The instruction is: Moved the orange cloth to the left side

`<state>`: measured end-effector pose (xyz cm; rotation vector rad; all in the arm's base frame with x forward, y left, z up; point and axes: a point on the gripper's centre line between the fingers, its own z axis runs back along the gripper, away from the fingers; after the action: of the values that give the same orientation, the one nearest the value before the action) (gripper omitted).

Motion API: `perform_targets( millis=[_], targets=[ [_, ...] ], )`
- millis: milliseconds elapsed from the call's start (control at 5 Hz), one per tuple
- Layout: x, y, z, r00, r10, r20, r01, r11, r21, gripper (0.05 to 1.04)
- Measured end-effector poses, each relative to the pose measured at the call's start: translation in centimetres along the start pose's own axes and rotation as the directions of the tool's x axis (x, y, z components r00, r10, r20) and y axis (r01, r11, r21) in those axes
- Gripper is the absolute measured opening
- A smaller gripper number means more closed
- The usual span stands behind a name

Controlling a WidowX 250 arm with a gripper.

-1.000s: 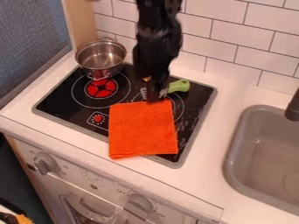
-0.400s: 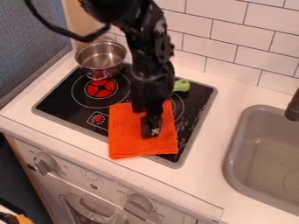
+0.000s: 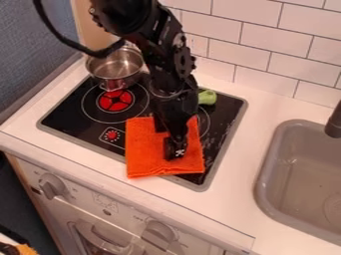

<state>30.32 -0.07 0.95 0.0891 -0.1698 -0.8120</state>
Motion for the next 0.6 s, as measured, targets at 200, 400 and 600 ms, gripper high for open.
perform_targets(
  millis=[200, 400, 600],
  targets=[
    [-0.8, 0.4, 0.1, 1.000, 0.012, -0.013, -0.012, 1.000, 0.014, 1.002],
    [-1.7, 0.9, 0.2, 0.999, 0.036, -0.017, -0.035, 0.999, 0.024, 1.001],
    [-3.1, 2.2, 0.3, 0.997, 0.079, -0.027, -0.078, 0.996, 0.035, 1.001]
  ],
)
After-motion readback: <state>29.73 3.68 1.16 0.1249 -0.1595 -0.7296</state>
